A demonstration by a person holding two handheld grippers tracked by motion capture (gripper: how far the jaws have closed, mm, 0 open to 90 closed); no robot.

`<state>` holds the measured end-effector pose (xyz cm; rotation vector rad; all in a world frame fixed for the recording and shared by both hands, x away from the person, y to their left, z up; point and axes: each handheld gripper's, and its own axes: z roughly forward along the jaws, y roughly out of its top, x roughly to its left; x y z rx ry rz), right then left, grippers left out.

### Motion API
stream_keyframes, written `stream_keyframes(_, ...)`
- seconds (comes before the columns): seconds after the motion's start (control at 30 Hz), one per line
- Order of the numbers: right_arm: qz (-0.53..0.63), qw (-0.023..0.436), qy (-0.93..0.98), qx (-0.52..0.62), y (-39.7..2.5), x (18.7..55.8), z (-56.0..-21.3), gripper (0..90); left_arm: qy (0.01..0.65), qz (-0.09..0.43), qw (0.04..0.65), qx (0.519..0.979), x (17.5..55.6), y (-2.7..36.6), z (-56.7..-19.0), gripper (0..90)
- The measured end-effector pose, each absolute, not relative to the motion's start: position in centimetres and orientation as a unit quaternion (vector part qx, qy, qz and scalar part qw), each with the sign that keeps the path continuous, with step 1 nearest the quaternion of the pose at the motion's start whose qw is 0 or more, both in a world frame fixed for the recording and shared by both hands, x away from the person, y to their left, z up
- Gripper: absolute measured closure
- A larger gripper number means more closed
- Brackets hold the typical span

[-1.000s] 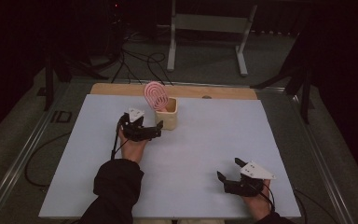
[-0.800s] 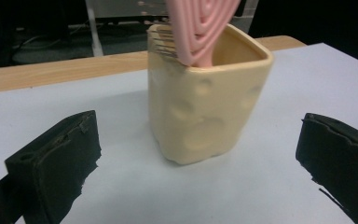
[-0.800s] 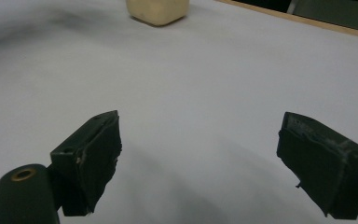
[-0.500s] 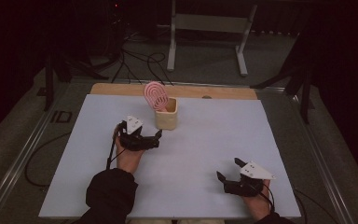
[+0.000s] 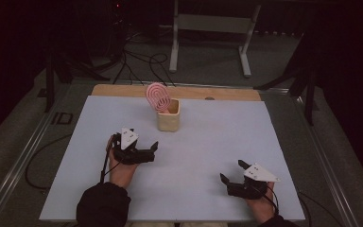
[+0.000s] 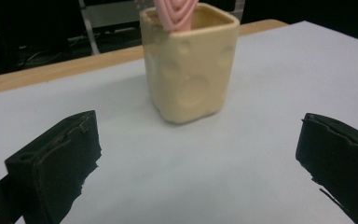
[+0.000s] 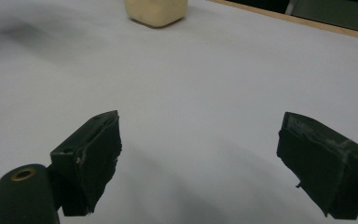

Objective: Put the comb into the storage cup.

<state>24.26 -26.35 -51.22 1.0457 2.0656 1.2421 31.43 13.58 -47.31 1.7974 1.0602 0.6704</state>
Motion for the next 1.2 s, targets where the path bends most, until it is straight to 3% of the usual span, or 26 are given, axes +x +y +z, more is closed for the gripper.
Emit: stream_keyframes(1.2,0.465,0.262,0.754,0.383,-26.5,24.0,-50.7,13.2,0.428,0.246,0.453,0.743,25.3,19.5,-50.7,0.4)
